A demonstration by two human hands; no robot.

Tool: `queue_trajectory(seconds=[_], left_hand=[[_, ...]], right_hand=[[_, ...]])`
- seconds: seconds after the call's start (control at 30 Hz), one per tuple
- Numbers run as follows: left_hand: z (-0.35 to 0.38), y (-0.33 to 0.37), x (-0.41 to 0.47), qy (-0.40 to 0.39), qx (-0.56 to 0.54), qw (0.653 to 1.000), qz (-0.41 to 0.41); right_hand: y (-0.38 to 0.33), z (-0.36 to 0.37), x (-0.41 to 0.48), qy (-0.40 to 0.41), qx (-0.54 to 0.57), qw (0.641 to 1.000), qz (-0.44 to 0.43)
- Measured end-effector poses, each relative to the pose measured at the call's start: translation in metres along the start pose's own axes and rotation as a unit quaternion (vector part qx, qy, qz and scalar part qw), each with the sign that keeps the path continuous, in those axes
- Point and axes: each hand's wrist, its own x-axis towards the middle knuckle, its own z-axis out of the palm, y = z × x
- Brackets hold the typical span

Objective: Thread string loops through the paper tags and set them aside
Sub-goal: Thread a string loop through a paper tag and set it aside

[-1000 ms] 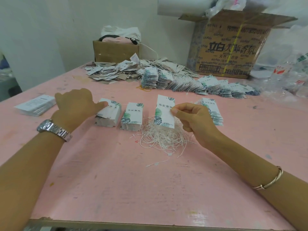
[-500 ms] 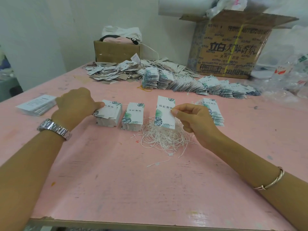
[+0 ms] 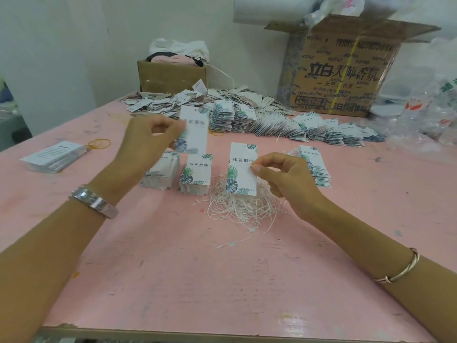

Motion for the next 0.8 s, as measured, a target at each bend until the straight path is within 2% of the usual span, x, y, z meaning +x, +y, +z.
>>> queue_trajectory(seconds=[0.07, 0.2, 0.53, 0.8], left_hand=[[0.019, 0.004, -0.01, -0.01, -0.021, 0.999, 0.028], [0.044, 0.008, -0.028, -0.045, -0.045, 0.997, 0.032], [0.057, 0.018, -0.047, -0.037, -0.018, 0.999, 0.024], [0.064, 0.016, -0.051, -0.031, -0.041, 0.998, 0.018]], right_hand=[[-0.001, 0.001, -0.001, 0.003, -0.013, 1.0, -0.018], [-0.002, 0.0, -0.002, -0.003, -0.029, 0.998, -0.058], [-0.002, 0.002, -0.008, -0.041, -0.022, 0.99, -0.13], [-0.002, 0.004, -0.01, -0.025, -0.03, 0.987, -0.154]])
